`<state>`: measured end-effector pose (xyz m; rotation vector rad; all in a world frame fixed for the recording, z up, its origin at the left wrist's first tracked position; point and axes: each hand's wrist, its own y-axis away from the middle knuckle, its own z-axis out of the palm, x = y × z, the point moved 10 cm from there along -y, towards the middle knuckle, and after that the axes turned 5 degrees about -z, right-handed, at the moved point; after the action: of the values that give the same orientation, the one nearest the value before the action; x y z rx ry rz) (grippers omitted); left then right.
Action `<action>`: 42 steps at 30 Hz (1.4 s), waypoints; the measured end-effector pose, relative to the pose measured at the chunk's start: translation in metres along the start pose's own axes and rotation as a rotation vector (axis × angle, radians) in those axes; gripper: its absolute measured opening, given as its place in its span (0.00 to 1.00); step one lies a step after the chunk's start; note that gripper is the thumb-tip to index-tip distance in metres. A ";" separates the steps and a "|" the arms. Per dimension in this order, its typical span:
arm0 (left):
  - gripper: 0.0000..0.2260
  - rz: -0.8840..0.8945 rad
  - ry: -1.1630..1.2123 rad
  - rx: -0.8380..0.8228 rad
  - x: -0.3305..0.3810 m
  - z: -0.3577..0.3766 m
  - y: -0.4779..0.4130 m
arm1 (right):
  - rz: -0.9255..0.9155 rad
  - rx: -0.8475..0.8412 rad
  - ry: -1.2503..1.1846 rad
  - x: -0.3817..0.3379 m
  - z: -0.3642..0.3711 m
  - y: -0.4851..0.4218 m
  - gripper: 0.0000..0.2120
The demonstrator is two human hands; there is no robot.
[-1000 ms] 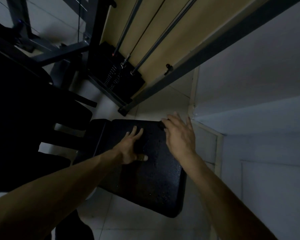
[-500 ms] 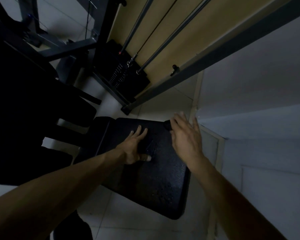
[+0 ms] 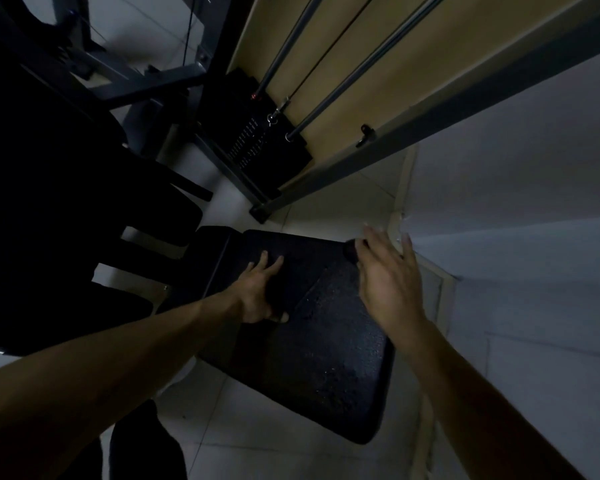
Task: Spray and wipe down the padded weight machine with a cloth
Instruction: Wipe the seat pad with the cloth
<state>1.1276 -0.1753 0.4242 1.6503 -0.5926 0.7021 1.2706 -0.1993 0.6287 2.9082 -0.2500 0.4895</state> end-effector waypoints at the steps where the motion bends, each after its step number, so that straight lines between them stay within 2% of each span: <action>1: 0.59 0.010 -0.002 0.002 -0.001 0.000 0.000 | 0.042 0.010 -0.025 -0.002 0.004 -0.006 0.26; 3: 0.59 0.029 -0.003 -0.001 -0.003 0.000 0.000 | 0.028 -0.002 -0.050 -0.030 0.013 0.002 0.29; 7: 0.58 0.051 -0.020 -0.002 -0.004 0.001 0.000 | -0.263 -0.143 -0.109 -0.115 0.033 0.067 0.26; 10: 0.58 0.049 -0.004 0.013 -0.004 0.002 0.000 | -0.366 -0.183 -0.076 -0.113 0.025 0.079 0.24; 13: 0.57 0.061 0.020 0.018 -0.008 0.003 0.001 | -0.133 -0.054 -0.020 -0.043 0.005 0.038 0.29; 15: 0.57 0.072 0.024 0.029 -0.011 0.004 0.000 | 0.055 0.000 -0.027 -0.005 0.003 0.013 0.27; 17: 0.57 0.077 0.024 0.032 -0.011 0.005 0.000 | 0.156 0.054 -0.043 -0.005 0.005 0.002 0.26; 19: 0.57 0.080 0.013 0.034 -0.011 0.005 0.000 | 0.153 0.044 -0.075 -0.037 0.014 0.008 0.29; 23: 0.57 0.078 -0.021 0.028 -0.012 0.005 -0.002 | -0.167 -0.158 -0.113 -0.131 0.052 0.047 0.29; 26: 0.57 0.084 -0.023 0.020 -0.011 0.006 0.000 | -0.295 -0.230 -0.100 -0.133 0.049 0.055 0.31; 28: 0.58 0.078 -0.011 0.009 -0.012 0.004 0.002 | -0.235 -0.158 -0.050 -0.095 0.032 0.035 0.30; 31: 0.58 0.101 -0.004 0.023 -0.013 0.003 0.005 | 0.049 -0.014 -0.010 -0.022 0.016 -0.006 0.25; 34: 0.58 0.133 -0.007 0.042 -0.017 0.002 0.007 | 0.163 0.054 -0.031 -0.030 0.019 -0.018 0.23; 36: 0.58 0.150 -0.007 0.048 -0.020 0.004 0.006 | 0.087 -0.019 -0.063 -0.080 0.040 -0.003 0.26; 39: 0.57 0.166 -0.033 0.068 -0.027 0.004 0.004 | -0.169 -0.165 -0.126 -0.158 0.070 0.032 0.28; 42: 0.57 0.176 -0.020 0.071 -0.029 0.004 0.005 | -0.292 -0.213 -0.151 -0.156 0.066 0.037 0.27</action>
<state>1.1048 -0.1803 0.4062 1.6858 -0.7407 0.8435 1.1381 -0.2278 0.5198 2.7098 0.0974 0.1832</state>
